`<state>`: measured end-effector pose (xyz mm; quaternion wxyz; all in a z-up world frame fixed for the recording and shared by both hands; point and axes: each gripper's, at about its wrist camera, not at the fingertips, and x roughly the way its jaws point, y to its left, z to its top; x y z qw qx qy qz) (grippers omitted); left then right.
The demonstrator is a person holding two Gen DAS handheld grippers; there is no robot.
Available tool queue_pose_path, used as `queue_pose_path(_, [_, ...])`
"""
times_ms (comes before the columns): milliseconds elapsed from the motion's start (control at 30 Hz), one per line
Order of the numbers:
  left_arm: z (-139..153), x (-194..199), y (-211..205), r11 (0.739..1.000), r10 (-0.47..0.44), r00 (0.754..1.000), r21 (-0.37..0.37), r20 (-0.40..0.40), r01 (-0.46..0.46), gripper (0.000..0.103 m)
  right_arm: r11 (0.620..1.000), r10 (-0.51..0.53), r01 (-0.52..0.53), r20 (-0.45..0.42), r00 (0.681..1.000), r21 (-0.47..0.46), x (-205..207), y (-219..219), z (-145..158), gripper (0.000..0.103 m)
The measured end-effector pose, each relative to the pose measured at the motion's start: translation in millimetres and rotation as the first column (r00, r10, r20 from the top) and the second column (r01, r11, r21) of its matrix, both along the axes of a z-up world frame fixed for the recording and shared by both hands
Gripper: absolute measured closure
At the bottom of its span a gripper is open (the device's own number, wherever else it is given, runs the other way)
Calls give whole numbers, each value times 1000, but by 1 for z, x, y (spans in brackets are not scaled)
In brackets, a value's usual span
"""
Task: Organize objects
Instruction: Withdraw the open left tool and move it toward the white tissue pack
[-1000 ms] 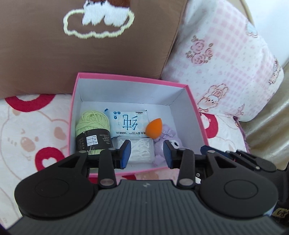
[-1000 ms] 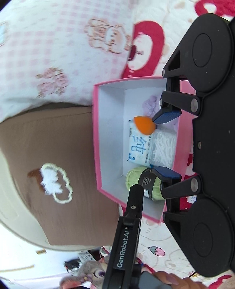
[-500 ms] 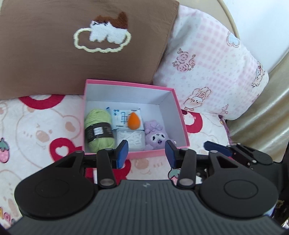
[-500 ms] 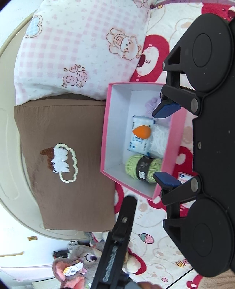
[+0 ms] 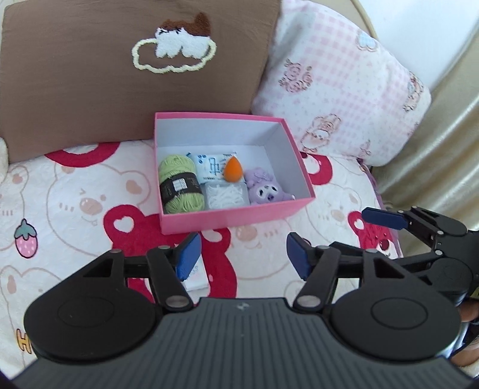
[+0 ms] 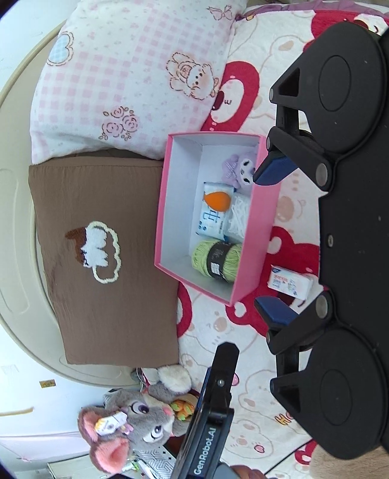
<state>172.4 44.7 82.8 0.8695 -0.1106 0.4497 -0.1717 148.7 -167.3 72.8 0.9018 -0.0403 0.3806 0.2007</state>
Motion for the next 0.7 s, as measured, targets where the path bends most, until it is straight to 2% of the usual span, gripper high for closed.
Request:
queue_pose_path(100, [-10, -4, 3, 1000, -3, 1000, -25, 9, 4, 36, 1000, -5, 4, 13, 1000, 10, -14, 2, -5, 18])
queue_pose_path(267, [-38, -2, 12, 998, 39, 998, -50, -47, -42, 36, 1000, -1, 1, 9, 1000, 26, -26, 9, -19, 18])
queue_pose_path(467, [-61, 1, 21, 997, 72, 993, -33, -90, -75, 36, 999, 33, -33, -4, 999, 26, -30, 18, -29, 18])
queue_pose_path(700, [-77, 4, 22, 997, 67, 991, -38, -113, -71, 29, 998, 63, -63, -21, 998, 25, -28, 29, -46, 18])
